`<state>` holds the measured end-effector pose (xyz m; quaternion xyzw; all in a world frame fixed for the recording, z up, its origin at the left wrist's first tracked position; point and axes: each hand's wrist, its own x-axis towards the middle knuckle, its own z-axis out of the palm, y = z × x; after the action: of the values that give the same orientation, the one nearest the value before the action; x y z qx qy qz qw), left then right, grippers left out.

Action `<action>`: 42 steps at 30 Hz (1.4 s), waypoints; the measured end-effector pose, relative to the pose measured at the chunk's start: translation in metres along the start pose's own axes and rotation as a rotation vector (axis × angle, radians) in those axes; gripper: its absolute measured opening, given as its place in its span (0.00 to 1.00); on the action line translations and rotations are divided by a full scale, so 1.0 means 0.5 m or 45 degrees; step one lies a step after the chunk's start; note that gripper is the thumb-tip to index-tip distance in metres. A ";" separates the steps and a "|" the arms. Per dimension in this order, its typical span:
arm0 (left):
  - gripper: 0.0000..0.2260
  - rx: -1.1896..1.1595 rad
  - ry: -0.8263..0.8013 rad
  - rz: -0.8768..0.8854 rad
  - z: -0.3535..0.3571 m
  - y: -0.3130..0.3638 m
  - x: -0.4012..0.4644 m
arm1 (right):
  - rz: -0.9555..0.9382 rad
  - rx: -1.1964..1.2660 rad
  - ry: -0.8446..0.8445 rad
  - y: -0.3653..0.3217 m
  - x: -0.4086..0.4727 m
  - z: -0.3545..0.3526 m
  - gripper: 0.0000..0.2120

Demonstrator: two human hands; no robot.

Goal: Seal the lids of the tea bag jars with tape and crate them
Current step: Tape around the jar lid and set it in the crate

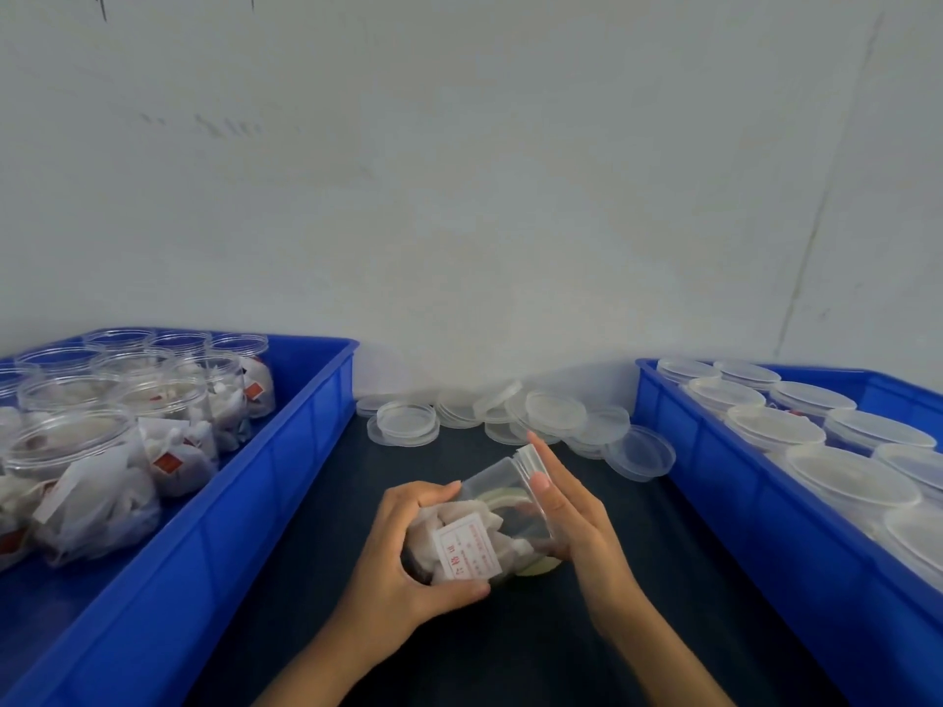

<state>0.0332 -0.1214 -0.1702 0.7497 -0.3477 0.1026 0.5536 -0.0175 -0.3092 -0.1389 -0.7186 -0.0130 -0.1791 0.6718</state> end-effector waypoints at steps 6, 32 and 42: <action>0.46 -0.422 -0.022 -0.363 0.014 -0.005 -0.004 | -0.004 0.045 0.043 0.013 0.001 0.011 0.22; 0.28 -0.984 -0.306 -0.918 -0.030 0.036 0.012 | -0.390 -0.109 -0.245 -0.057 -0.020 -0.018 0.26; 0.30 -1.022 -0.338 -0.965 -0.032 0.033 0.013 | -0.356 -0.114 -0.313 -0.061 -0.030 0.004 0.26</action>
<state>0.0314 -0.1120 -0.1483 0.5592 -0.1324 -0.3387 0.7450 -0.0388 -0.3012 -0.1139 -0.7553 -0.1869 -0.1820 0.6012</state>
